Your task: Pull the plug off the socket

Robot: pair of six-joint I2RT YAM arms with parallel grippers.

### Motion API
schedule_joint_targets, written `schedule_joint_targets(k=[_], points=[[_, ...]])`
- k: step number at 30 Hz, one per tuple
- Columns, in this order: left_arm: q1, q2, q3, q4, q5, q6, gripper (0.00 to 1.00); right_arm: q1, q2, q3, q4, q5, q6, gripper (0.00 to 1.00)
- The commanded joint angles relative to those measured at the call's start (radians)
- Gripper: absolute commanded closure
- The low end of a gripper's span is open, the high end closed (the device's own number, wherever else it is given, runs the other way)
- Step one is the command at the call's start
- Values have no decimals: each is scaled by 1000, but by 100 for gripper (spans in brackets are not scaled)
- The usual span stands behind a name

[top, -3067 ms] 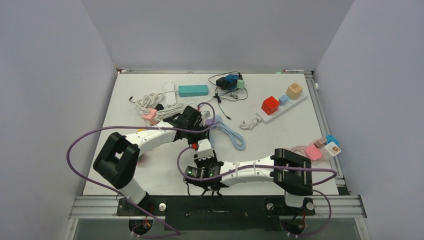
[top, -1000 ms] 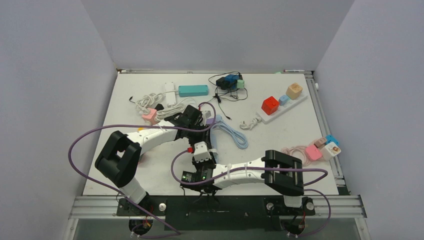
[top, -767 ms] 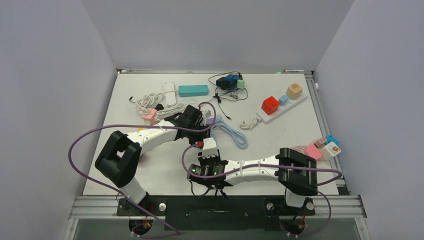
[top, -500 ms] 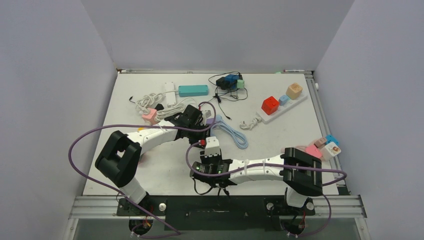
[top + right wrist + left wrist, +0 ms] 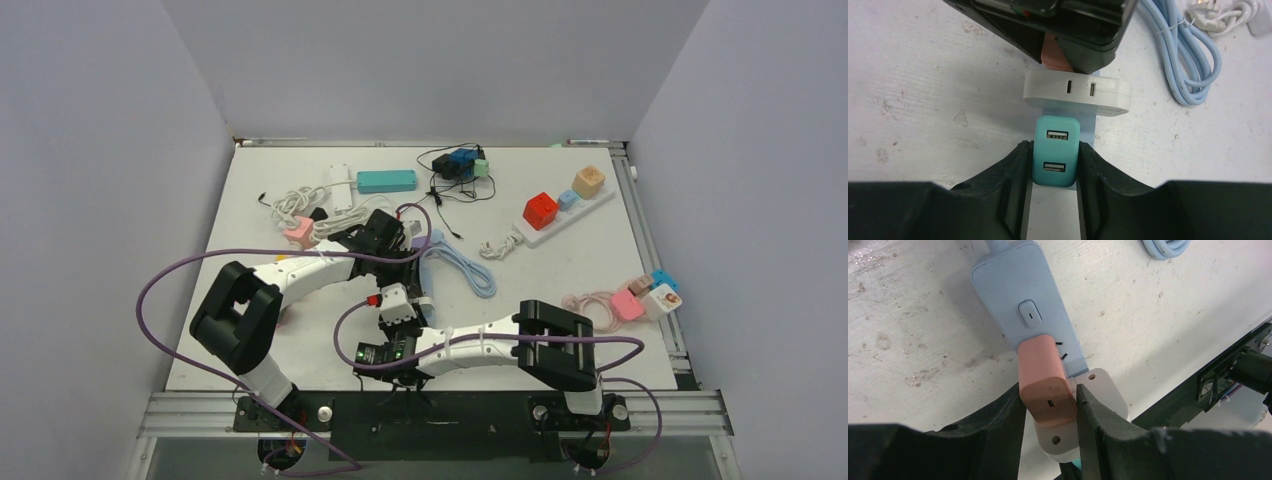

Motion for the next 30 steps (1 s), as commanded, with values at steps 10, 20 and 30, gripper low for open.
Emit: schedule_joint_targets(k=[10, 20, 30], points=[[4, 14, 25, -11, -38, 52, 100, 24, 13, 48, -84, 63, 19, 95], [3, 16, 24, -13, -43, 52, 100, -80, -170, -176, 169, -120, -12, 95], [3, 19, 27, -14, -46, 52, 100, -84, -172, -172, 147, -84, -18, 95]])
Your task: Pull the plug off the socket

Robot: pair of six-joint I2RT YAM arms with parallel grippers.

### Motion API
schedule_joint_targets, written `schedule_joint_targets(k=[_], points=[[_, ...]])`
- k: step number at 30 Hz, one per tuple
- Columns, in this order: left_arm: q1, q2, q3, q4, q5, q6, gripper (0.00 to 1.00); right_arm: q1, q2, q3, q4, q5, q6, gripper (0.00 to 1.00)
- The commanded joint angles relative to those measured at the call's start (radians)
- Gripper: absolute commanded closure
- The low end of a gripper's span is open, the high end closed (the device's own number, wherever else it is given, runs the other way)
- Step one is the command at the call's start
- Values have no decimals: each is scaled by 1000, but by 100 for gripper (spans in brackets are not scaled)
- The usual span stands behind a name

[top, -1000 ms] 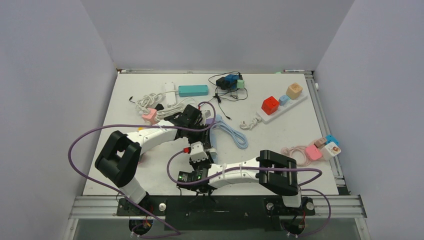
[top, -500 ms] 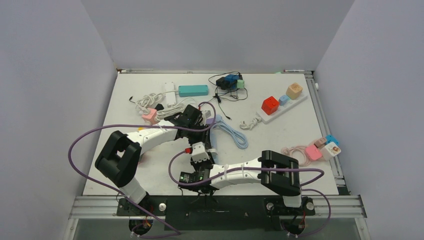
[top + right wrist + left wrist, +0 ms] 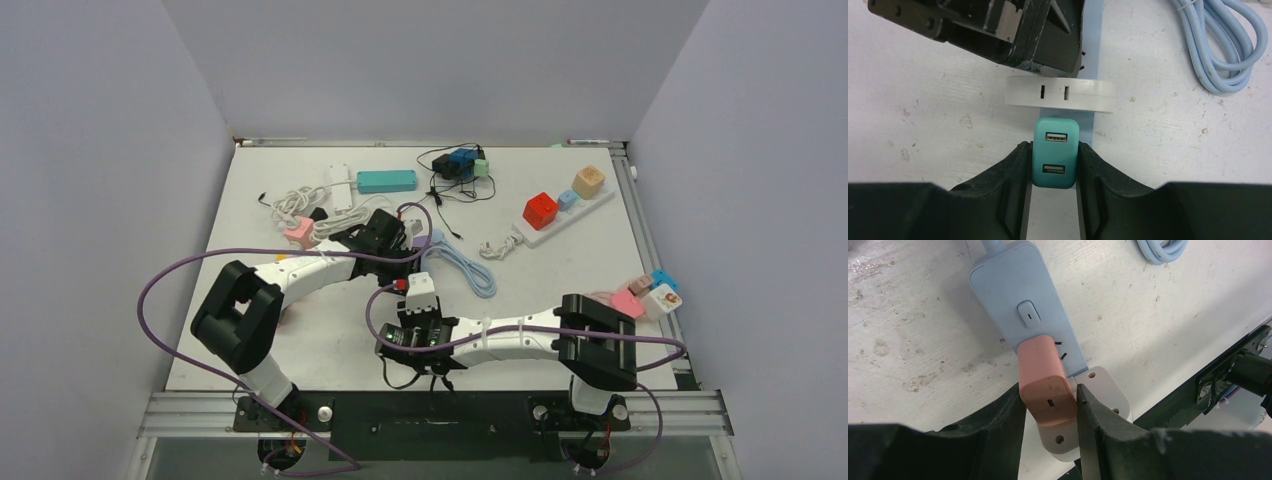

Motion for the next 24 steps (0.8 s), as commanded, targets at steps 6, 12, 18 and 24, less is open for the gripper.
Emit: schedule_joint_targets(k=[6, 12, 18, 24], points=[[5, 19, 22, -24, -42, 56, 100, 46, 72, 116, -173, 153, -7, 95], [7, 19, 25, -25, -41, 57, 100, 84, 136, 175, -244, 208, 5, 95], [7, 19, 25, -25, -40, 57, 100, 115, 204, 258, -352, 286, 28, 95], [8, 19, 24, -25, -42, 58, 100, 114, 183, 246, -337, 277, 31, 95]])
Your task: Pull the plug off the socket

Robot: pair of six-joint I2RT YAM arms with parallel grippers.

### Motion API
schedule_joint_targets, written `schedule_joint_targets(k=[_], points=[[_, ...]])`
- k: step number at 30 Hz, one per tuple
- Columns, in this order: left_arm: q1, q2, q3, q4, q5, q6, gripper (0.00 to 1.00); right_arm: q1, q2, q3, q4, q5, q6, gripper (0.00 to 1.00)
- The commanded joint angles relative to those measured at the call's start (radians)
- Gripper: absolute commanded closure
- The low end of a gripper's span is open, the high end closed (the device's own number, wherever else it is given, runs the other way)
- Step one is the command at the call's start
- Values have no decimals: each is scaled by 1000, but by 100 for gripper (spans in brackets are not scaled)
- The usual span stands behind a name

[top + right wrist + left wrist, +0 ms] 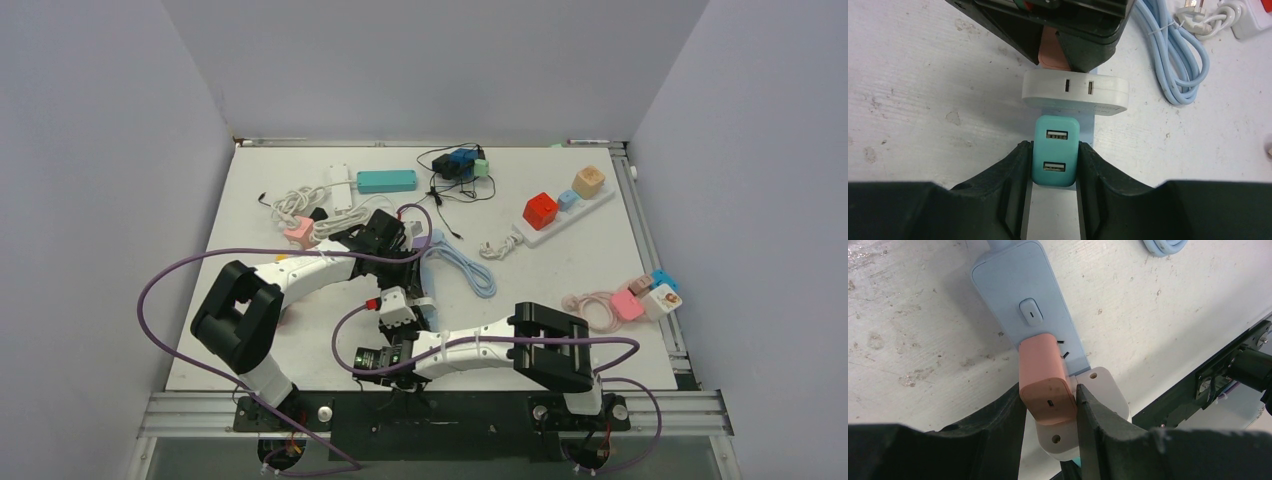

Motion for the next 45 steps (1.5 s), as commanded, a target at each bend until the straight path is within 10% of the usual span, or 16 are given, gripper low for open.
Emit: schedule_joint_targets(k=[1, 14, 45], points=[[8, 19, 24, -9, -53, 56, 100, 12, -44, 13, -50, 74, -6, 95], [8, 22, 24, -10, -57, 57, 100, -130, -301, -244, 258, -138, -92, 95], [11, 28, 28, -13, -56, 58, 100, -2, -39, 23, -19, 62, -63, 95]])
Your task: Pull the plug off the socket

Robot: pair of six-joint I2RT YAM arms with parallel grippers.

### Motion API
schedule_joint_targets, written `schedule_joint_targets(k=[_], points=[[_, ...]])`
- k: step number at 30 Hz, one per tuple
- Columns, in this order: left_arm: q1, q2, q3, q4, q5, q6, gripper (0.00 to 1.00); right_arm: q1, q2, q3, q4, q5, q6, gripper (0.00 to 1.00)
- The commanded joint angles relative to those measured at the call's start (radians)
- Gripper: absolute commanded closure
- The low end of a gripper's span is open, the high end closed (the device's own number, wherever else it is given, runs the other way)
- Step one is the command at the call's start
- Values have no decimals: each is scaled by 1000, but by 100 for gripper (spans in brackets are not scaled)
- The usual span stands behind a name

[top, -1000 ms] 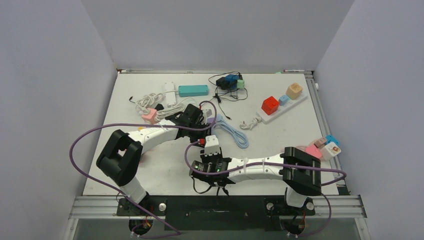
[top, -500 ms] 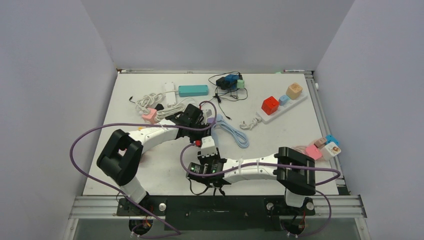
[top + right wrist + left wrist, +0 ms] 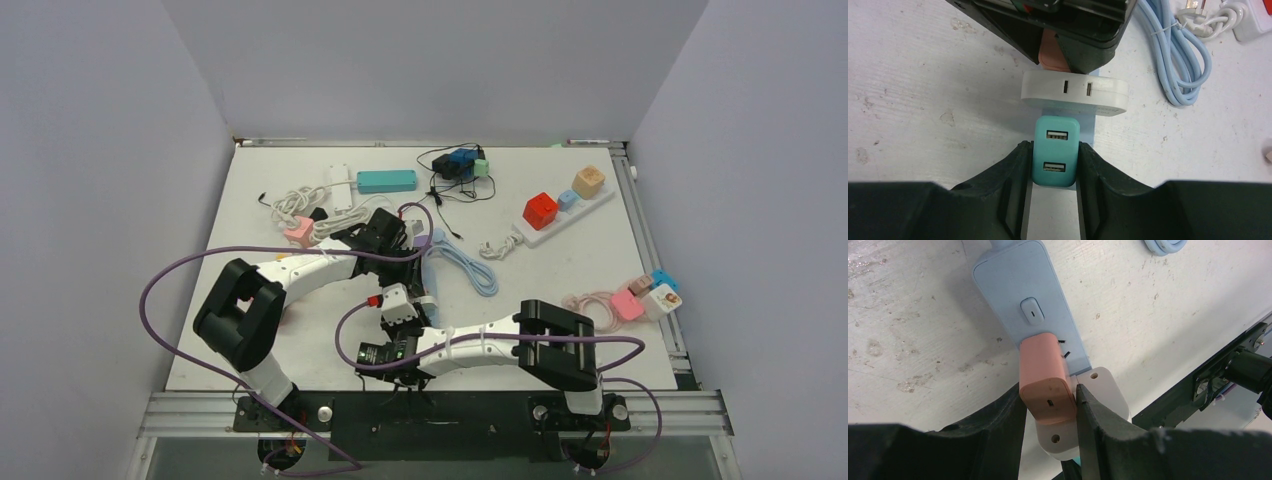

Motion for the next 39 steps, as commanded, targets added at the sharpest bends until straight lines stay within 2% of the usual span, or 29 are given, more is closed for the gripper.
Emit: schedule_joint_targets(k=[1, 10, 17, 20, 29, 39], points=[[9, 12, 16, -18, -62, 61, 100, 20, -5, 53, -60, 94, -11, 95], [11, 12, 15, -18, -61, 61, 100, 13, -20, 37, -42, 73, -10, 95], [11, 12, 15, -17, -59, 61, 100, -95, -203, -166, 185, -101, -44, 95], [11, 12, 15, -17, -60, 61, 100, -121, -251, -214, 232, -131, -51, 95], [11, 14, 15, -18, -61, 61, 100, -94, -191, -145, 163, -62, -58, 95], [11, 16, 17, -18, -60, 62, 100, 7, -33, 39, -18, 79, -34, 95]])
